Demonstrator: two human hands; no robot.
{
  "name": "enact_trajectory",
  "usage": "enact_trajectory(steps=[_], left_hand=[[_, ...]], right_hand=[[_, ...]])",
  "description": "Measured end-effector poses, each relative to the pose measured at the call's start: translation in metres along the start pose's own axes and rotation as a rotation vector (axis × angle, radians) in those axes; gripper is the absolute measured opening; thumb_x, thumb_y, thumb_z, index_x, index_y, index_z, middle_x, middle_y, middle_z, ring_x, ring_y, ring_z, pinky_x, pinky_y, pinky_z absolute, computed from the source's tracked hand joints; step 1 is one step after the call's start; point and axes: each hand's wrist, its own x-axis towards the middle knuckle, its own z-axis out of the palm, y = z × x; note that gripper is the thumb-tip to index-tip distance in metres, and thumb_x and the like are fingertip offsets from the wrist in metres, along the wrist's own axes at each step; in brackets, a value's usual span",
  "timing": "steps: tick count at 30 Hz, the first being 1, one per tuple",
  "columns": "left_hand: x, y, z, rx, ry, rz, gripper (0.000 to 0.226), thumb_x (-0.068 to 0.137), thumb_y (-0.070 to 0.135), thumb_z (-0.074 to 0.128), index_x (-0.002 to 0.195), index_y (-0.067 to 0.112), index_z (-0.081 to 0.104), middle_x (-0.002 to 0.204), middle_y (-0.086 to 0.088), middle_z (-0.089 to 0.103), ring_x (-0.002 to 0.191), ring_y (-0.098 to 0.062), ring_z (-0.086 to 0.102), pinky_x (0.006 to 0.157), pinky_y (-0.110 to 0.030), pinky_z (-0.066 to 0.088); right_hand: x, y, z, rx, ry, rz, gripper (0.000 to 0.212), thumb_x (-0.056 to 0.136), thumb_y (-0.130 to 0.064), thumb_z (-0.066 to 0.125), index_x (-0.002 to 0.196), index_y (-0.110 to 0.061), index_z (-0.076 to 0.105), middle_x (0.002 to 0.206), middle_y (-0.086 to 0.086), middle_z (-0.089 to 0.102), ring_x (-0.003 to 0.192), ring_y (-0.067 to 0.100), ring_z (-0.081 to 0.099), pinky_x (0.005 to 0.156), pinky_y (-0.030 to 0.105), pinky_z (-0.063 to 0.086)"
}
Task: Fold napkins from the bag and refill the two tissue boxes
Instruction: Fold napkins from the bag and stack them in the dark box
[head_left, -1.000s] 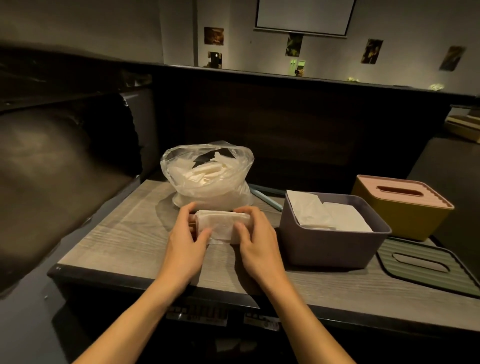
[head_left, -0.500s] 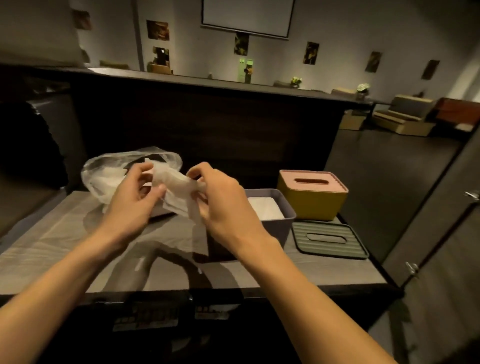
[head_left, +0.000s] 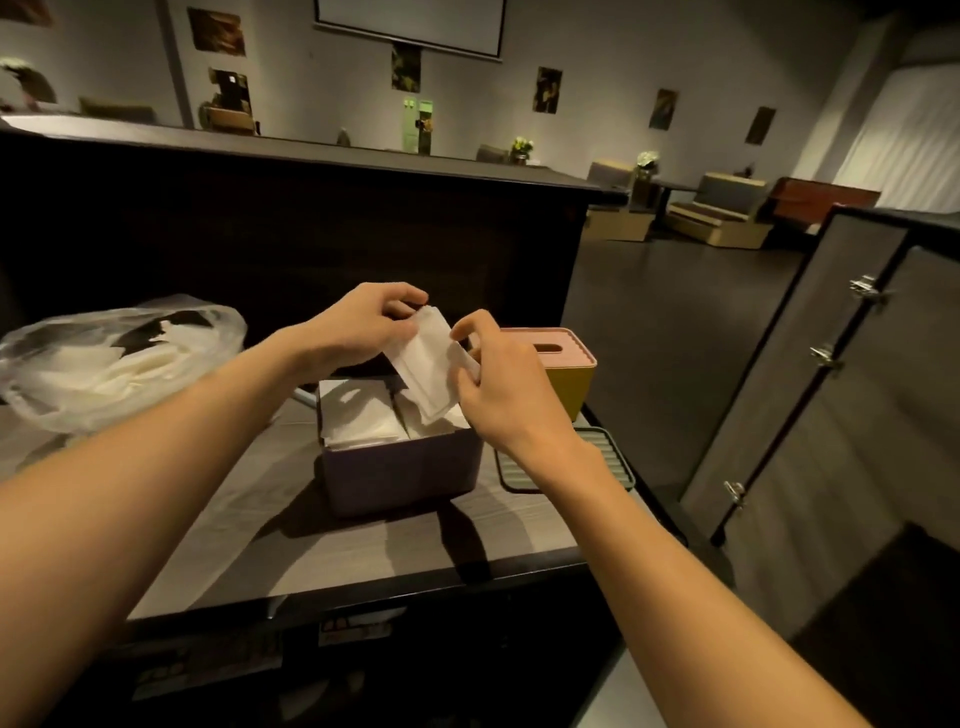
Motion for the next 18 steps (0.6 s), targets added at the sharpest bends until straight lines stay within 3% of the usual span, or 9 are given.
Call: enact_trajectory(steps=[2,7,9,12,16,18], left_hand=[[0.013,0.003,0.002,0.024,-0.07,-0.018,0.05,0.104,0.011,0.057,0.153,0.017,0.044,0.138,-0.008,0.057,0.116,-0.015,0.054,0.075,-0.019,0.044],[0.033,-0.008,0.011,0.15,-0.214,-0.075,0.056,0.102,0.013,0.061,0.154,0.022,0.041,0.148,-0.01,0.052,0.123,-0.02,0.053,0.097,-0.033,0.043],[0.036,-0.013,0.016,0.228,-0.234,-0.052,0.056,0.101,0.013,0.063,0.153,0.02,0.043,0.145,-0.009,0.056,0.129,-0.024,0.055,0.097,-0.032,0.043],[0.034,-0.015,0.018,0.34,-0.185,0.03,0.051,0.099,0.016,0.067,0.147,0.017,0.051,0.135,-0.002,0.06,0.121,-0.019,0.06,0.092,-0.025,0.044],[0.027,-0.015,0.022,0.468,-0.099,0.151,0.035,0.096,0.017,0.071,0.13,0.014,0.066,0.132,0.0,0.055,0.103,-0.011,0.059,0.091,-0.023,0.048],[0.021,-0.018,0.025,0.558,-0.095,0.165,0.029,0.095,0.024,0.073,0.123,0.017,0.071,0.129,0.0,0.054,0.1,-0.011,0.057,0.087,-0.025,0.05]], right_hand=[[0.002,0.006,-0.001,0.032,-0.016,0.064,0.035,0.103,-0.019,0.06,0.133,-0.028,0.046,0.109,-0.001,0.064,0.081,0.007,0.062,0.063,0.021,0.051],[0.002,0.014,0.008,0.033,-0.041,0.172,0.034,0.103,-0.022,0.063,0.132,-0.031,0.049,0.115,-0.008,0.058,0.079,0.002,0.055,0.061,0.015,0.043],[0.001,0.013,0.013,-0.029,-0.032,0.169,0.029,0.102,-0.025,0.064,0.128,-0.032,0.053,0.116,-0.006,0.062,0.085,0.006,0.059,0.068,0.021,0.051],[-0.003,0.007,0.019,-0.138,-0.075,0.15,0.022,0.103,-0.032,0.06,0.126,-0.032,0.059,0.112,-0.002,0.069,0.092,0.014,0.066,0.084,0.038,0.06],[-0.009,0.004,0.018,-0.295,-0.108,0.101,0.025,0.104,-0.036,0.054,0.127,-0.03,0.062,0.104,-0.005,0.068,0.101,0.018,0.063,0.1,0.041,0.043],[-0.012,0.001,0.018,-0.402,-0.102,0.066,0.025,0.104,-0.038,0.052,0.125,-0.031,0.063,0.105,-0.005,0.067,0.11,0.02,0.059,0.1,0.044,0.034]])
